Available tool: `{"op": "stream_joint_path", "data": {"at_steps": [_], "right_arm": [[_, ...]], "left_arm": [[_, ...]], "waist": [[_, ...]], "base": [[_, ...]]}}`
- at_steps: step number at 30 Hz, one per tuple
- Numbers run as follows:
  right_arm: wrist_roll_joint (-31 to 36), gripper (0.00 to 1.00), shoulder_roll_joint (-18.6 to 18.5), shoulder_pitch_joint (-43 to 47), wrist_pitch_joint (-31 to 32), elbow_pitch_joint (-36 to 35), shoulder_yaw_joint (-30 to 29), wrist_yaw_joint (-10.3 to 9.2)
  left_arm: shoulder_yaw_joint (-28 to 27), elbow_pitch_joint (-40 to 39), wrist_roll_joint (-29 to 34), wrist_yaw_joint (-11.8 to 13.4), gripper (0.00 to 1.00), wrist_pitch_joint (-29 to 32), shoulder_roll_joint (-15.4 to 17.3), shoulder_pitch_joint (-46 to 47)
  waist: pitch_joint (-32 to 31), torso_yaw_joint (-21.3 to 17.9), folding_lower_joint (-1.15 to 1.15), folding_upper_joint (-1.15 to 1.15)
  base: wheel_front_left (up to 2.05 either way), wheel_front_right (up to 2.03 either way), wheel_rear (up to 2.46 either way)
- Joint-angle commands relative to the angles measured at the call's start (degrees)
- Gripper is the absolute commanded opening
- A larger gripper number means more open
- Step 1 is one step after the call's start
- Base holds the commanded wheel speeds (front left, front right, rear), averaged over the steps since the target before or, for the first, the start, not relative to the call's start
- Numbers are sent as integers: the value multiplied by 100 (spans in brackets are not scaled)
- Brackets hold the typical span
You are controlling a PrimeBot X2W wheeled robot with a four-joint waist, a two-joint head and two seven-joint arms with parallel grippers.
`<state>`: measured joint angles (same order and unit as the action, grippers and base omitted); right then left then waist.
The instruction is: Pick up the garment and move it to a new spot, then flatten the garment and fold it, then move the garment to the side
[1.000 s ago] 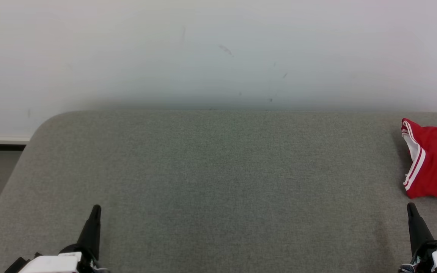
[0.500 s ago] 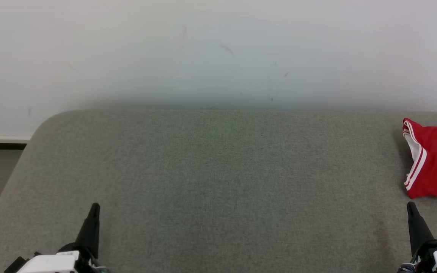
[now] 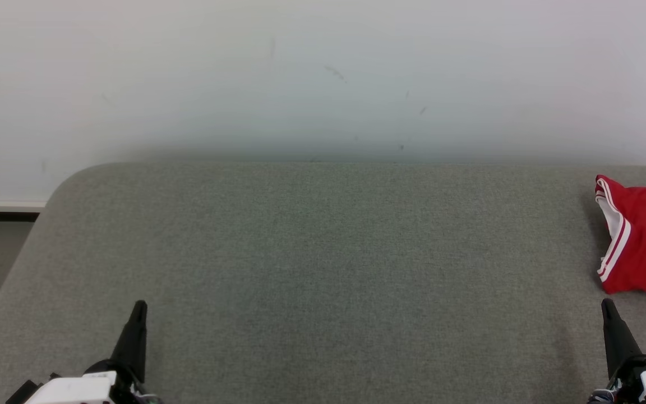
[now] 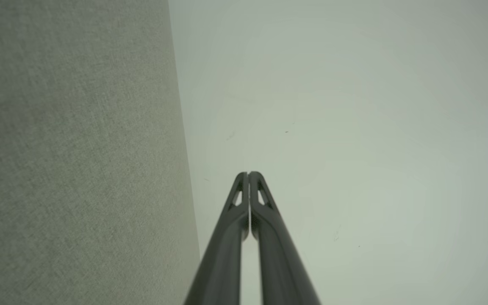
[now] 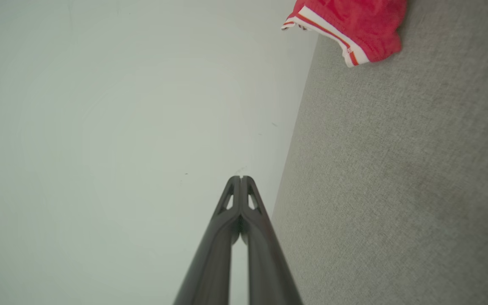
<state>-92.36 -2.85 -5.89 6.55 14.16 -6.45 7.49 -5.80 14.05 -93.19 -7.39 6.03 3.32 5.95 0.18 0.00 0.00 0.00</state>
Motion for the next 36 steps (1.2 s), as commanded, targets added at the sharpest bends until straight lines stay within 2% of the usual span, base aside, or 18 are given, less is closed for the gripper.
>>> {"op": "stream_joint_path", "data": {"at_steps": [1, 36], "right_arm": [[-10, 0, -2, -73, 19, -26, -24, 0], [-11, 0, -3, -73, 17, -26, -23, 0]], "left_arm": [[-27, 2, 42, -34, 0, 12, 14, 58], [-53, 3, 78, -34, 0, 38, -4, 61]], "waist": [[0, 0, 0, 0], [0, 0, 0, 0]], "base": [[0, 0, 0], [0, 0, 0]]}}
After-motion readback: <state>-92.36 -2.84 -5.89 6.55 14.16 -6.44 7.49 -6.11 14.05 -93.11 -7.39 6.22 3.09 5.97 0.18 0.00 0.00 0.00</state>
